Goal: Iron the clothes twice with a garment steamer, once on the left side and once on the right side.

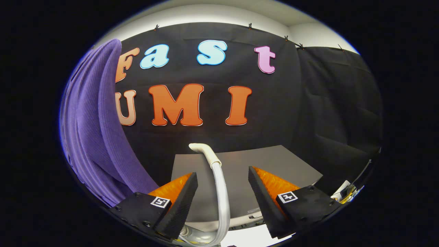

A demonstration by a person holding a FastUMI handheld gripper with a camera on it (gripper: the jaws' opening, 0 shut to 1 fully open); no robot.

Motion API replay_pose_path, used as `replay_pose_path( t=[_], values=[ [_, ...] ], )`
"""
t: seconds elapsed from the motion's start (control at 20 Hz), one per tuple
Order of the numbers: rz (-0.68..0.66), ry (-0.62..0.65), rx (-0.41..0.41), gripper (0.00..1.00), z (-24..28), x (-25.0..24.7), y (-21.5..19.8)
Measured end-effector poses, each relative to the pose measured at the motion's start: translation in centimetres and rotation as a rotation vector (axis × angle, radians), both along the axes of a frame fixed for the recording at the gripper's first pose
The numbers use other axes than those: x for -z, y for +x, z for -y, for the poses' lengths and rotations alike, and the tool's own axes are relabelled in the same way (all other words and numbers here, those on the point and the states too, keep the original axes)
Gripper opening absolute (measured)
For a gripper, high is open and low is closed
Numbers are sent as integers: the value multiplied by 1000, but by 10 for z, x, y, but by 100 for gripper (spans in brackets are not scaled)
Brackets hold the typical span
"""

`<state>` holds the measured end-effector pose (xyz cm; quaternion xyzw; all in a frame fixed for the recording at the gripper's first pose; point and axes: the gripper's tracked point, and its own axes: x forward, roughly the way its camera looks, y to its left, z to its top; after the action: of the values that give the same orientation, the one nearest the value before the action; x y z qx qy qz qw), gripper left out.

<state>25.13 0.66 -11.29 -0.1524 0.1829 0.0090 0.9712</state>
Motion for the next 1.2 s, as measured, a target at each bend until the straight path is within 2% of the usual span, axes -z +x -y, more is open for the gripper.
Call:
replay_pose_path(
  t=[0.35,0.8,1.0,1.05,1.1,1.2],
  values=[
    [-103,-57,-9,99,-7,45,93],
    [-267,-94,10,99,2,96,151],
    [-381,-79,19,92,8,122,158],
    [-410,-68,9,87,6,128,158],
    [-433,-55,2,75,4,133,158],
    [-455,-22,12,61,7,132,156]
  ],
)
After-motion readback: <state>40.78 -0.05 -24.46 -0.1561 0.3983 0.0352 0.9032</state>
